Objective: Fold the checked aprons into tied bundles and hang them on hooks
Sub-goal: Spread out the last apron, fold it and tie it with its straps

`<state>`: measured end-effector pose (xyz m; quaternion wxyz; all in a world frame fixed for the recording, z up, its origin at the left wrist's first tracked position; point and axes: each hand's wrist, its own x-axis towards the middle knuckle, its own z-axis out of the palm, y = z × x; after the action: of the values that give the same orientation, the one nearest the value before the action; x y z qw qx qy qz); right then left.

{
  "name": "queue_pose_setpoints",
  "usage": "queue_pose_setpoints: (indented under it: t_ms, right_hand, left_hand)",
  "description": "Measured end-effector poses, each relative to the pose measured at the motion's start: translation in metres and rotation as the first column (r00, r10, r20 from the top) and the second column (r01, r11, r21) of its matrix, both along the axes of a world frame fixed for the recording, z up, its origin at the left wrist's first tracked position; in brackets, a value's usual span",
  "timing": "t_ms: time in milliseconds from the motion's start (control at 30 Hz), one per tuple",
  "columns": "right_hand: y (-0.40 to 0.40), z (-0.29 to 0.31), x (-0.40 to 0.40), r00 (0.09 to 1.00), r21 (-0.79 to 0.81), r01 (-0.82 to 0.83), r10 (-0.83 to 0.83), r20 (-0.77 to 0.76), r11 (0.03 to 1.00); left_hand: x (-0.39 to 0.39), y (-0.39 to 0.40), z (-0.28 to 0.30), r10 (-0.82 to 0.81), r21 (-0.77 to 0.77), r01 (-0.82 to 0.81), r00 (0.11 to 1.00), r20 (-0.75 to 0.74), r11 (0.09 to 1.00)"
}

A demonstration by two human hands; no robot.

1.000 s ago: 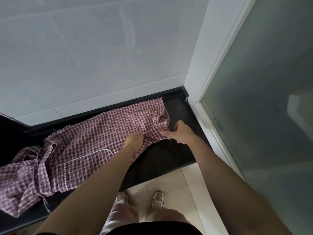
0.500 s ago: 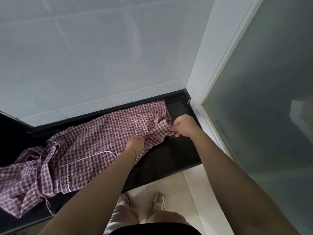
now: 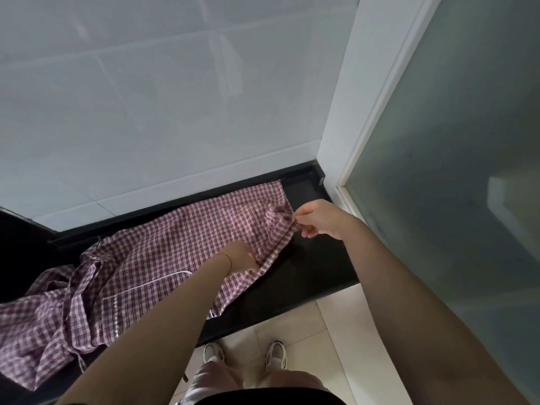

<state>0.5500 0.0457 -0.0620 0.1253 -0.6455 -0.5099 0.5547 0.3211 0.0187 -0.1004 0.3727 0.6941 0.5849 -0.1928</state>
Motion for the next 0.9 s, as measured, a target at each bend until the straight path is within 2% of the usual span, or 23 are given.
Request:
queue_pose_setpoints:
  t_ms: [67,133,200,233,333,367,400,467,567,600,633,700,767,833,900]
  right_hand:
    - [0.004,-0.002,0.007,0.971,-0.173,-0.124,0.156,0.183,0.977]
    - [0.005,-0.009,0.015,0.904,-0.35,-0.181,0.295,0.309,0.919]
    - [0.001,-0.019,0.024,0.841,-0.44,-0.199,0.383,0.383,0.876]
    - [-0.002,-0.025,0.026,0.837,-0.453,-0.198,0.39,0.384,0.869]
    - [-0.012,-0.049,0.029,0.888,-0.429,-0.133,0.3,0.349,0.894]
    - [-0.015,-0.056,0.03,0.897,-0.393,-0.103,0.257,0.361,0.914]
    - [-0.018,-0.063,0.031,0.905,-0.347,-0.064,0.201,0.374,0.936]
    - [-0.024,-0.073,0.03,0.95,-0.278,0.037,0.052,0.307,0.96]
    - [-0.031,-0.075,0.029,0.978,-0.247,0.21,-0.202,0.059,0.946]
    - [-0.032,-0.076,0.03,0.976,-0.249,0.217,-0.211,0.051,0.944]
    - [-0.032,-0.076,0.032,0.983,-0.254,0.17,-0.145,0.115,0.952]
    - [-0.031,-0.074,0.035,0.944,-0.331,0.015,0.096,0.317,0.943]
    - [-0.026,-0.071,0.033,0.883,-0.402,-0.06,0.236,0.405,0.914]
    - [-0.016,-0.068,0.026,0.862,-0.322,-0.066,0.217,0.458,0.944]
    - [-0.003,-0.07,0.017,0.903,-0.192,-0.016,0.097,0.419,0.981]
  left_hand:
    - [0.004,-0.002,-0.003,-0.071,-0.048,0.07,0.997,-0.021,0.996]
    - [0.007,-0.004,-0.008,-0.092,-0.154,0.092,0.996,0.009,0.984]
    - [0.011,-0.004,-0.011,-0.002,-0.224,0.014,0.999,0.05,0.974]
    - [0.012,-0.004,-0.012,0.066,-0.198,-0.052,0.996,0.065,0.979]
    - [0.013,-0.001,-0.023,0.348,0.091,-0.355,0.934,0.088,0.93]
    - [0.012,-0.001,-0.026,0.374,0.21,-0.384,0.923,0.086,0.899]
    - [0.008,0.0,-0.031,0.332,0.291,-0.333,0.942,0.055,0.897]
    - [0.001,0.002,-0.043,0.204,0.296,-0.187,0.978,-0.028,0.937]
    - [-0.005,0.008,-0.055,0.168,0.176,-0.149,0.98,-0.103,0.973]
    - [-0.007,0.009,-0.059,0.171,0.162,-0.149,0.977,-0.126,0.975]
    - [-0.009,0.011,-0.061,0.171,0.164,-0.147,0.974,-0.145,0.975]
    - [-0.01,0.014,-0.061,0.158,0.174,-0.126,0.971,-0.18,0.977]
    - [-0.007,0.016,-0.057,0.126,0.209,-0.081,0.969,-0.212,0.975]
    - [-0.006,0.02,-0.053,0.128,0.3,-0.061,0.97,-0.209,0.952]
    - [-0.007,0.025,-0.051,0.18,0.413,-0.104,0.972,-0.15,0.905]
